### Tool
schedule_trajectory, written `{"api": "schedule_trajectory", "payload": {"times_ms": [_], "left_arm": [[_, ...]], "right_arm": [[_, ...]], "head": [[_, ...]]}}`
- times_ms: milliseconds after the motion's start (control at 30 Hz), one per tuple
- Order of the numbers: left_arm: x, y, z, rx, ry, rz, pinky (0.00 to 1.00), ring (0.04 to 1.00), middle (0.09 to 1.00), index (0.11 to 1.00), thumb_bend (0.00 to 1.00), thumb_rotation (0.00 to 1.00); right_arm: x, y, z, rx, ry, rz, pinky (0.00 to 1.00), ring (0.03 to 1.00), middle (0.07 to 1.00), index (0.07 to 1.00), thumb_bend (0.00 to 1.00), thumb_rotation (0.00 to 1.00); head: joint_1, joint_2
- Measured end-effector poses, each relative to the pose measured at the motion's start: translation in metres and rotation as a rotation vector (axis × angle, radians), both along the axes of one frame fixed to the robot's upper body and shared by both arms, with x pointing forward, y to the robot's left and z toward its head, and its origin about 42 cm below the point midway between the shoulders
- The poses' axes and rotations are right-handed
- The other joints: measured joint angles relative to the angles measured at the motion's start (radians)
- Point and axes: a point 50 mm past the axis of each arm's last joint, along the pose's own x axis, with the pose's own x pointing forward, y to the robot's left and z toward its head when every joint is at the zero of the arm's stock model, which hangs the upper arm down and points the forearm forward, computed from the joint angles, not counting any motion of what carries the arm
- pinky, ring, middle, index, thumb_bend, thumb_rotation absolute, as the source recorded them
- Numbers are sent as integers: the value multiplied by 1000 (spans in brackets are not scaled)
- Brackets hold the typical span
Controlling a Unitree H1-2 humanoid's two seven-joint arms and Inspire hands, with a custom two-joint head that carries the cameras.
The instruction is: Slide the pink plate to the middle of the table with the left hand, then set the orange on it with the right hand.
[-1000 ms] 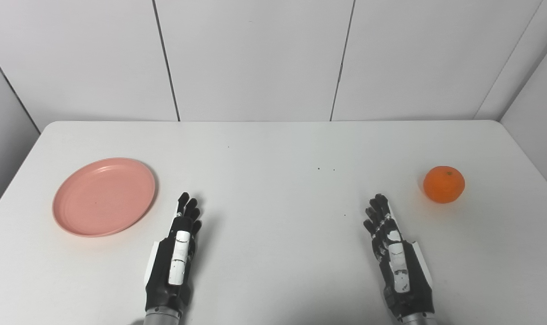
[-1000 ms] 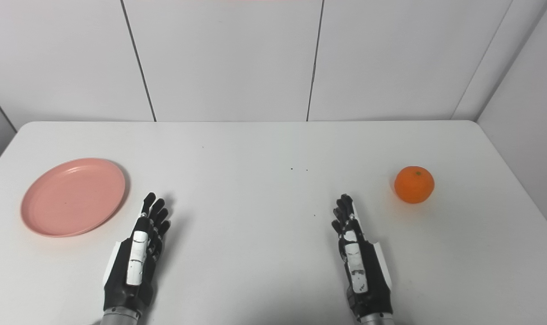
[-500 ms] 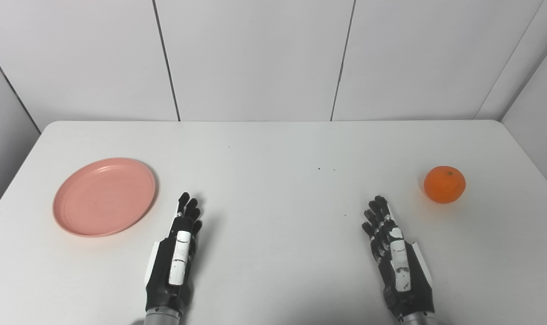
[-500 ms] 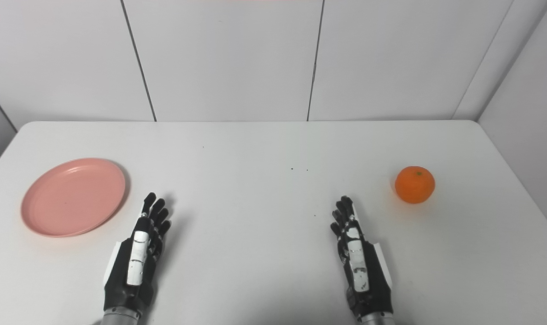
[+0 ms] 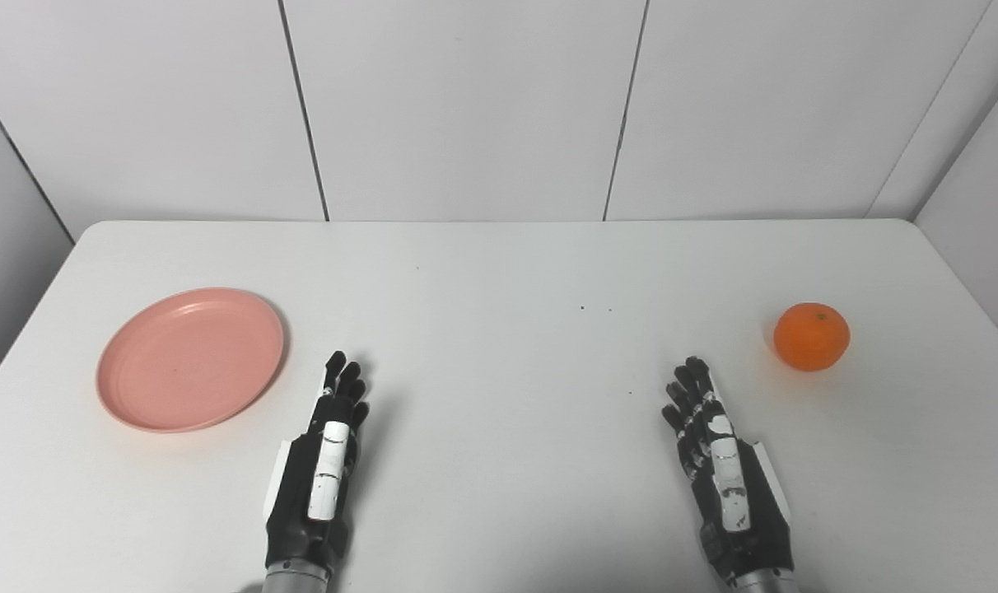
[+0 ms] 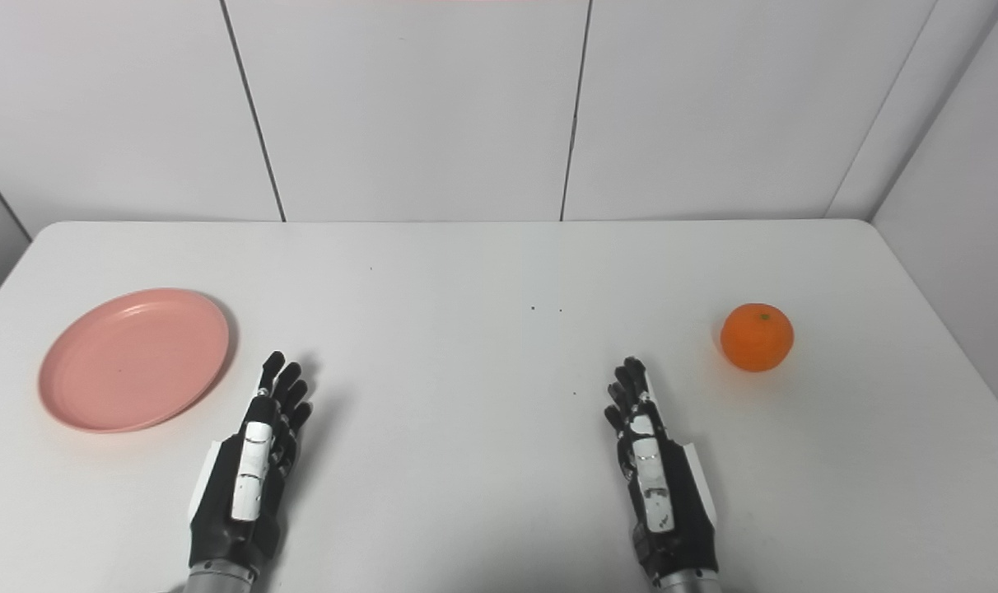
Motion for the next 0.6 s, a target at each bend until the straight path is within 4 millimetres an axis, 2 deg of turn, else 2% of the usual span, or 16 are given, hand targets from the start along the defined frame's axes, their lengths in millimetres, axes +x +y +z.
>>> {"api": "schedule_trajectory", "payload": {"times_ms": [467, 600], "left_arm": [[0, -1, 0, -3, 0, 0, 1000, 1000, 1000, 1000, 765, 904], [0, -2, -1, -4, -4, 1, 1000, 1000, 1000, 1000, 768, 889]], "right_arm": [[0, 0, 0, -3, 0, -2, 1000, 987, 984, 991, 842, 956], [0, 0, 0, -2, 0, -1, 1000, 990, 990, 999, 841, 964]], "head": [[17, -9], [81, -24]]}}
